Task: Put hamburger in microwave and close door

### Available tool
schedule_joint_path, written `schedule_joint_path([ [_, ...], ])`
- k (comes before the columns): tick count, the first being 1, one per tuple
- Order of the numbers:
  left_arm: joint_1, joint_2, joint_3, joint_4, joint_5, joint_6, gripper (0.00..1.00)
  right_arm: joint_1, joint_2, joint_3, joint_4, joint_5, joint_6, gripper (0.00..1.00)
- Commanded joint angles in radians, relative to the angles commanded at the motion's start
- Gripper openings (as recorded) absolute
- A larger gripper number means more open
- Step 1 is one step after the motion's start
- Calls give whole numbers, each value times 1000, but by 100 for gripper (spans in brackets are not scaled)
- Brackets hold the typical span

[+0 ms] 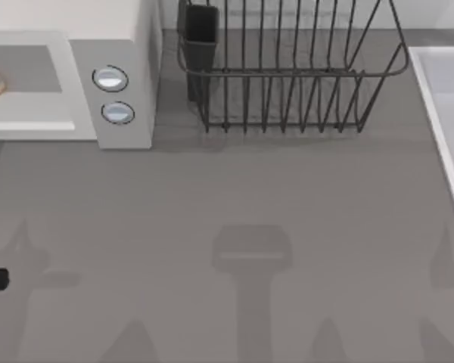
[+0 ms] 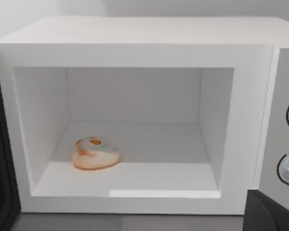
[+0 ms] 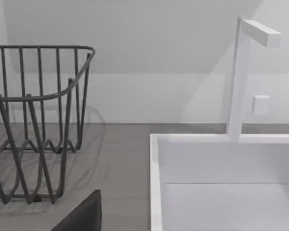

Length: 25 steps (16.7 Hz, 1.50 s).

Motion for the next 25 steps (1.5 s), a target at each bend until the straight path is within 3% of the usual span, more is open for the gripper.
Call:
schedule_joint_path([
  [9,225,-185,8,-192,225,-3,0,0,0,0,0,0,0,100],
  [14,226,-169,7,-174,225,-1,0,0,0,0,0,0,0,100],
  [25,225,118,-52,172,225,3,0,0,0,0,0,0,0,100],
])
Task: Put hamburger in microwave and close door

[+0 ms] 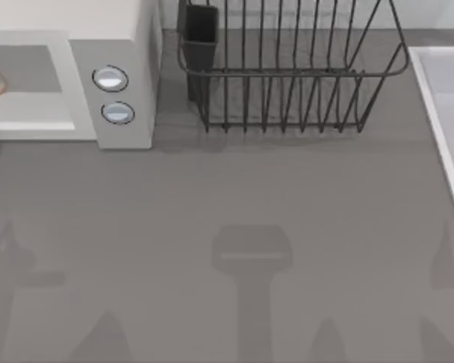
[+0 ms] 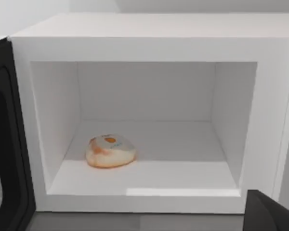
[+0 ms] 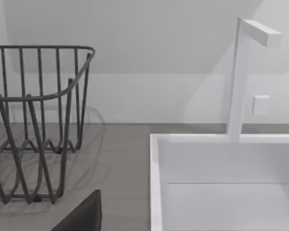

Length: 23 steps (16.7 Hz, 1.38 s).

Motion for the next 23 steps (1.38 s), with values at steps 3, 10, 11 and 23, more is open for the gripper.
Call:
schedule_joint_path([
  [3,1,-3,3,-2,0,0,0,0,0,0,0,0,0,100],
  [10,137,-60,65,-121,136,-2,0,0,0,0,0,0,0,100],
  [11,153,-67,73,-136,152,-2,0,0,0,0,0,0,0,100],
  [23,363,212,337,-290,230,217,0,0,0,0,0,0,0,100],
])
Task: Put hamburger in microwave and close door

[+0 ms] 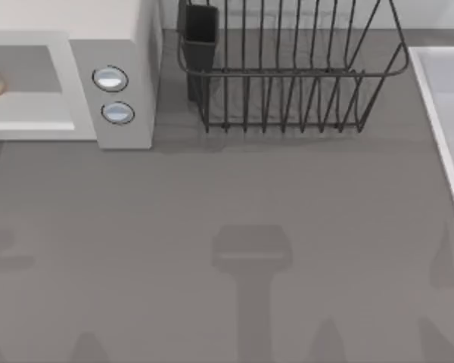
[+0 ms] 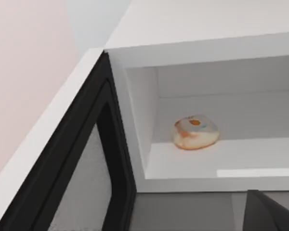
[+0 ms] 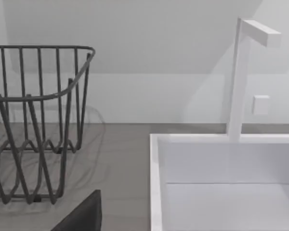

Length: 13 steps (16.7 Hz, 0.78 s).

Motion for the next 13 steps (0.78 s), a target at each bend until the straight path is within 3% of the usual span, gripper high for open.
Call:
schedule_joint_path([
  [8,321,772,595,-330,123,418,0,0,0,0,0,0,0,100],
  [13,427,1224,935,-523,178,613,0,0,0,0,0,0,0,100],
])
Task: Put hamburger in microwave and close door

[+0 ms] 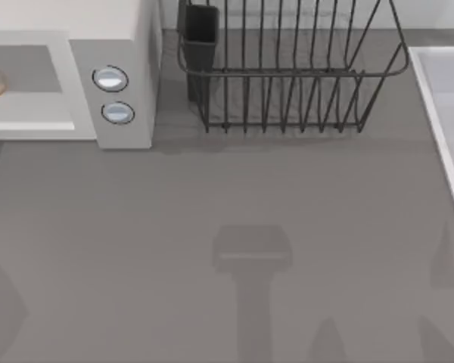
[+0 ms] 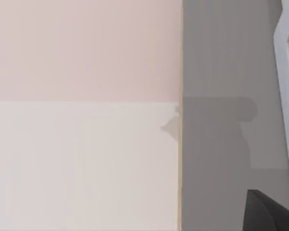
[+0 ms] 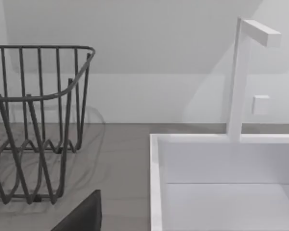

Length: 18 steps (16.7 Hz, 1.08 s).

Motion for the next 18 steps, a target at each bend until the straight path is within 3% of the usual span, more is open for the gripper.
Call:
schedule_joint_path([
  [5,20,212,170,-106,22,89,0,0,0,0,0,0,0,100],
  [11,16,223,173,-107,21,93,0,0,0,0,0,0,0,100],
  [18,18,289,15,137,23,95,0,0,0,0,0,0,0,100],
])
